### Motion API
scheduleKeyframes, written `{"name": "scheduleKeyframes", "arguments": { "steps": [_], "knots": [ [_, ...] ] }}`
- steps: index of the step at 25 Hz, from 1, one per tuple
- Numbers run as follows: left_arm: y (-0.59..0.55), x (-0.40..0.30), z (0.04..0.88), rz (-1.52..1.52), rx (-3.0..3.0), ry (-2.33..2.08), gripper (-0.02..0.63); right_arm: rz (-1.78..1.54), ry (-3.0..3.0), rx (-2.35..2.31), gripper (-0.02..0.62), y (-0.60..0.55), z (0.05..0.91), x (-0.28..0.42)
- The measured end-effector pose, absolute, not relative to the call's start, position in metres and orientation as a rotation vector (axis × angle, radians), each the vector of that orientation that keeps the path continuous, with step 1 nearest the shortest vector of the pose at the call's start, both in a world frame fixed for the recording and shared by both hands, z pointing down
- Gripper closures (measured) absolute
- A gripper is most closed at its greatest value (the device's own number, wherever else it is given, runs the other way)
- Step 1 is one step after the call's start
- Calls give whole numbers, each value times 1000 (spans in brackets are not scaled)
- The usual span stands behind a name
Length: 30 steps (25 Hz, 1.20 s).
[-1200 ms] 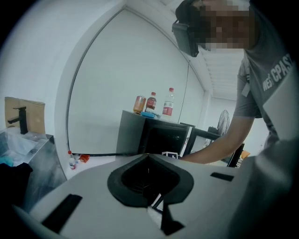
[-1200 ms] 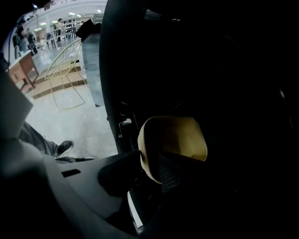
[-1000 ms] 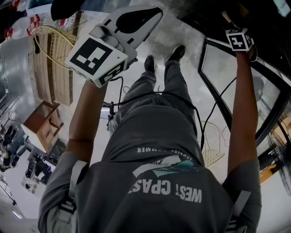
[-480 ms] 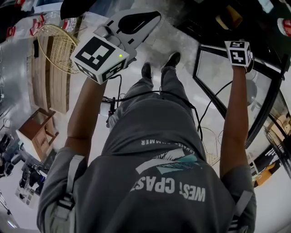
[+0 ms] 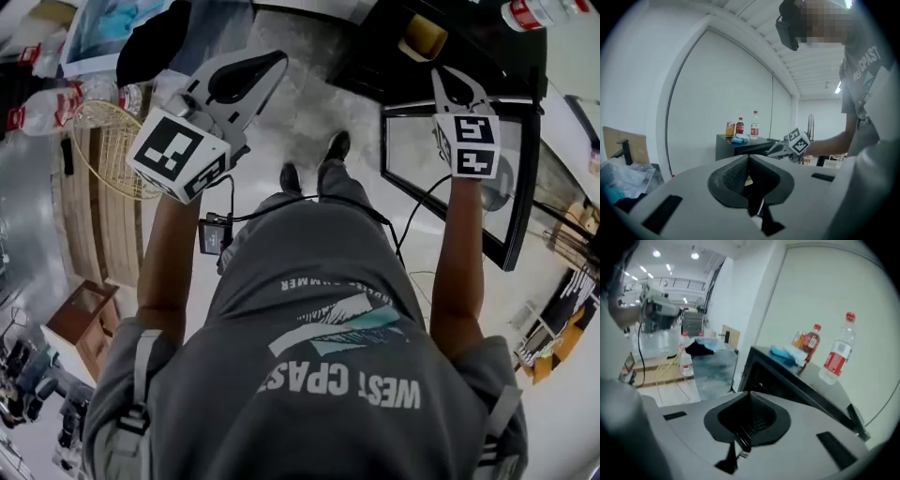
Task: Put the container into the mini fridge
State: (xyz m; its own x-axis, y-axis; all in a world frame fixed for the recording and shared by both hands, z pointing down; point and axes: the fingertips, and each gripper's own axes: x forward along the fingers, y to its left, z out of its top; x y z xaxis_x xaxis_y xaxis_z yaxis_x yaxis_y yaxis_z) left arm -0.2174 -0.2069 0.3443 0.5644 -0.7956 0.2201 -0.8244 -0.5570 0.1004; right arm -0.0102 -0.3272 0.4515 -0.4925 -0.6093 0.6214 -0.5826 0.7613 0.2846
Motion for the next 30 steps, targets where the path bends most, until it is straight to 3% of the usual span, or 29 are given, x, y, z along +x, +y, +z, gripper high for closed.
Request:
{"name": "scheduleKeyframes", "arguments": {
  "steps": [15,30],
  "knots": [
    [-174,-191,295,127,2763,-1263,589,-92,-2600,1007,569,-194,269,-19],
    [-155,-170,280,119,2808,-1209,589,-114,-2673,1065,569,-160,229,-16]
  ]
}}
